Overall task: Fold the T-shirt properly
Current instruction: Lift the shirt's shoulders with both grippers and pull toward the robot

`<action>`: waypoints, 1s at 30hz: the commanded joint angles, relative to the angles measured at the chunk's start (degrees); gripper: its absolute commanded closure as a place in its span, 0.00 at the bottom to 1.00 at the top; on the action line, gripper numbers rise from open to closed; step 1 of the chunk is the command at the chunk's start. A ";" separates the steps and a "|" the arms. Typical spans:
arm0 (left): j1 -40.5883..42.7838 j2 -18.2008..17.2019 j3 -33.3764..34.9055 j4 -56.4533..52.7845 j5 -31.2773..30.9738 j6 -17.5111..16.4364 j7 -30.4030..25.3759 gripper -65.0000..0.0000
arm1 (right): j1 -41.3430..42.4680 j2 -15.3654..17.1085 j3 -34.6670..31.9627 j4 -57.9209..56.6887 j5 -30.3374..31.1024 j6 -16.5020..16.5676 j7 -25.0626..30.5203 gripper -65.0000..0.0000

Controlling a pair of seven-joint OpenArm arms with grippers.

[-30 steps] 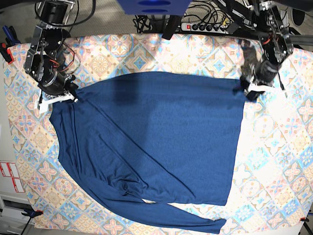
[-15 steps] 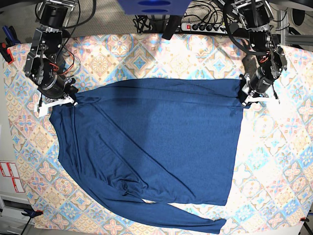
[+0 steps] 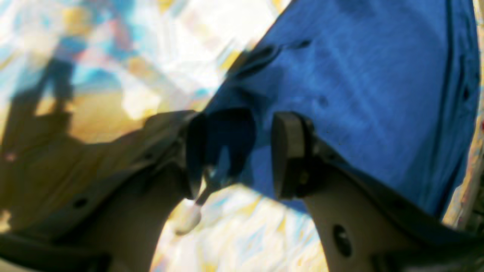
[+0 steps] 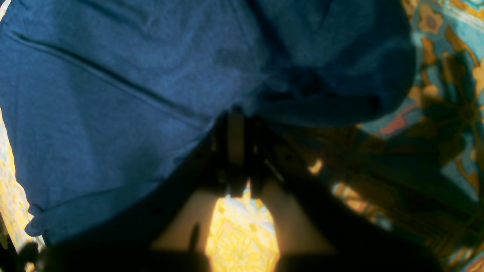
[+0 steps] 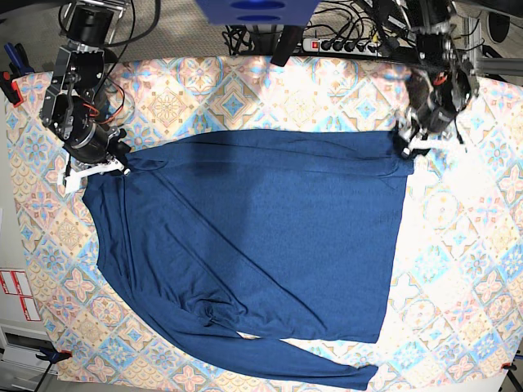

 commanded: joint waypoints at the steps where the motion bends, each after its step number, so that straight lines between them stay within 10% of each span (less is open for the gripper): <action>1: 0.76 -0.46 -0.08 2.15 -1.79 -0.53 -0.38 0.57 | 0.53 0.82 0.26 1.08 0.72 0.38 0.74 1.00; 27: -2.05 0.42 0.01 -2.68 -5.22 -0.36 -0.56 0.58 | 0.53 0.82 0.26 1.43 0.72 0.38 0.57 1.00; 30: -2.84 1.65 0.01 -2.68 -5.22 -0.36 -0.47 0.69 | 0.53 0.82 0.26 1.43 0.72 0.38 0.66 1.00</action>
